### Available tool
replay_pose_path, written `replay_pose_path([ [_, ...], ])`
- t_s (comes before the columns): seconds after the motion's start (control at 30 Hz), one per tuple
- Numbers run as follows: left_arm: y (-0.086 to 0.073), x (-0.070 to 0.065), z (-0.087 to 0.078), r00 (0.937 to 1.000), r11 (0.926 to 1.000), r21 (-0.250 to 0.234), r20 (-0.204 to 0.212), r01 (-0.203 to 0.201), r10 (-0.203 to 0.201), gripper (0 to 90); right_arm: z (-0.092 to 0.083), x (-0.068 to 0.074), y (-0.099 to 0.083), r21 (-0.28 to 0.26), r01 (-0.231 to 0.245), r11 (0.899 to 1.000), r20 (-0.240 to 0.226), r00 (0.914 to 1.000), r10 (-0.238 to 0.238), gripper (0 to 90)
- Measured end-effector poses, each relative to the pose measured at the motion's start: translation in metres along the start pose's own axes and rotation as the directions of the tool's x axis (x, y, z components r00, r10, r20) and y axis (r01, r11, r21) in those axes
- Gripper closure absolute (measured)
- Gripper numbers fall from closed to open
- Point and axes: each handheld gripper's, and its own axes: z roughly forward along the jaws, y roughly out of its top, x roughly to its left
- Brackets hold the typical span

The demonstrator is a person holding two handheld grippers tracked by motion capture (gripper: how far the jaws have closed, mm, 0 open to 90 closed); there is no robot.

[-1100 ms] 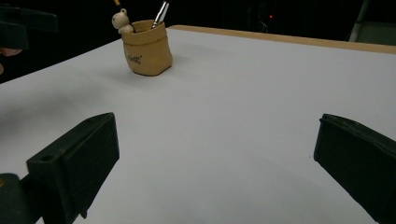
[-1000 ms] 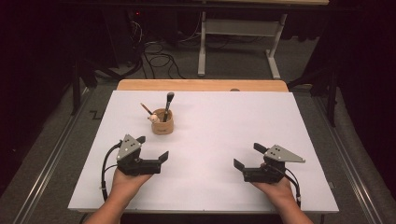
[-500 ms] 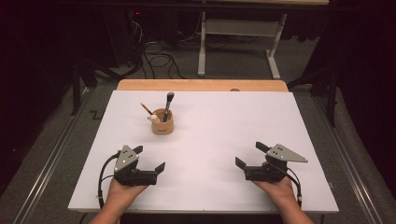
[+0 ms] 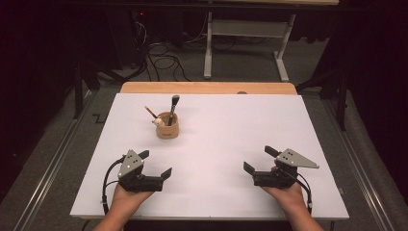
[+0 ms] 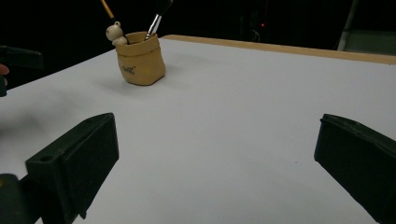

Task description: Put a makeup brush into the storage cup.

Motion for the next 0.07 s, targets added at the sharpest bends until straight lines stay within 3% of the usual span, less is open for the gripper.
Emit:
replay_pose_path([
  [0.07, -0.0002, 0.0, 0.0004, 1.0, 1.0, 0.001, -0.002, -0.003, 0.003, 0.2, -0.0001, -0.0003, 0.0002, -0.002, 0.001, 1.0, -0.001, 1.0, -0.001, 0.6],
])
